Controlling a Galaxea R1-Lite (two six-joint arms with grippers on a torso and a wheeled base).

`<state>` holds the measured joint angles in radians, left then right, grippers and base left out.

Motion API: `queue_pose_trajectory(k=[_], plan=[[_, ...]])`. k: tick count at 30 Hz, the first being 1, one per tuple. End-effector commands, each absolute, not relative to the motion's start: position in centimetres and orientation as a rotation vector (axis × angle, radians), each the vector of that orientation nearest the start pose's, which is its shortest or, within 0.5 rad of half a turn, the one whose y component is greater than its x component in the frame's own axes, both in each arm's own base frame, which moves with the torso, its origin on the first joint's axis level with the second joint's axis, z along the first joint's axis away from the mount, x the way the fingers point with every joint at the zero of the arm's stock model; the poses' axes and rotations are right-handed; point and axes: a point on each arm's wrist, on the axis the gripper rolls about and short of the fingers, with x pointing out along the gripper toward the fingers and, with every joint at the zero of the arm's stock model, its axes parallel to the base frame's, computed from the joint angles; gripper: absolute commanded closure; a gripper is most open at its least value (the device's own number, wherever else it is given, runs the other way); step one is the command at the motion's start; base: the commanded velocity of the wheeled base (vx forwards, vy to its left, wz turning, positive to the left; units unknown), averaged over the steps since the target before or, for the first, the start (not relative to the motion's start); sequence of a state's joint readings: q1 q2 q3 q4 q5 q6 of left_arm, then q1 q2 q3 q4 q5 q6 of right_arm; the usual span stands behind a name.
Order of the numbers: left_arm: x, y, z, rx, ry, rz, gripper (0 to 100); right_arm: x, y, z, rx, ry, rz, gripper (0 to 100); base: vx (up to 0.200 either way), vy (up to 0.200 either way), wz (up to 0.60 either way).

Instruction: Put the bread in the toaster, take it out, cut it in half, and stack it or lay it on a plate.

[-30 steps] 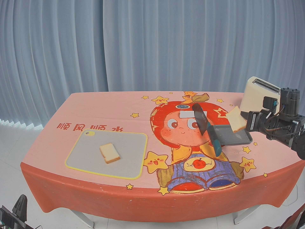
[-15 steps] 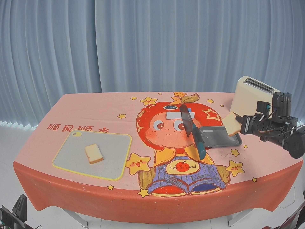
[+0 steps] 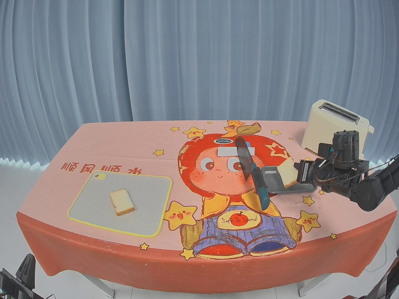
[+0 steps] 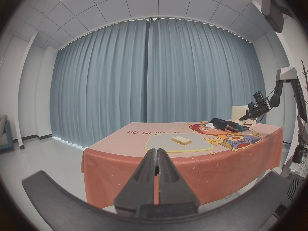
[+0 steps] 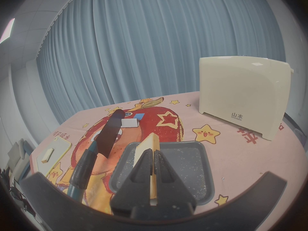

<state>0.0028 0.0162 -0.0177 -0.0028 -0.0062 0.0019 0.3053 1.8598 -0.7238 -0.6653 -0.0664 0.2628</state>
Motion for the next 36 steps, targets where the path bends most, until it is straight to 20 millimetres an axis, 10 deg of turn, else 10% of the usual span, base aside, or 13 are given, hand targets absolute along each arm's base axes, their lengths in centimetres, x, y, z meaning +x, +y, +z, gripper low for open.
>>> queue_pose_trajectory(k=[1, 33, 34, 36], plan=[[-2.22, -0.02, 7.60, 0.003, 0.005, -0.003, 100, 30.85, 9.72, 10.43, 0.163, 0.521, 0.170, 100, 0.000, 0.000, 0.00], [-2.22, -0.02, 7.60, 0.003, 0.005, -0.003, 100, 30.77, 9.62, 10.08, 0.148, 0.536, 0.158, 100, 0.000, 0.000, 0.00], [-2.22, -0.02, 7.60, 0.003, 0.005, -0.003, 100, 30.77, 9.61, 10.08, 0.148, 0.536, 0.157, 0, 0.000, 0.000, 0.00], [-2.22, -0.02, 7.60, 0.003, 0.005, -0.003, 100, 30.79, 9.61, 10.11, 0.147, 0.532, 0.153, 0, 0.000, 0.000, 0.00]])
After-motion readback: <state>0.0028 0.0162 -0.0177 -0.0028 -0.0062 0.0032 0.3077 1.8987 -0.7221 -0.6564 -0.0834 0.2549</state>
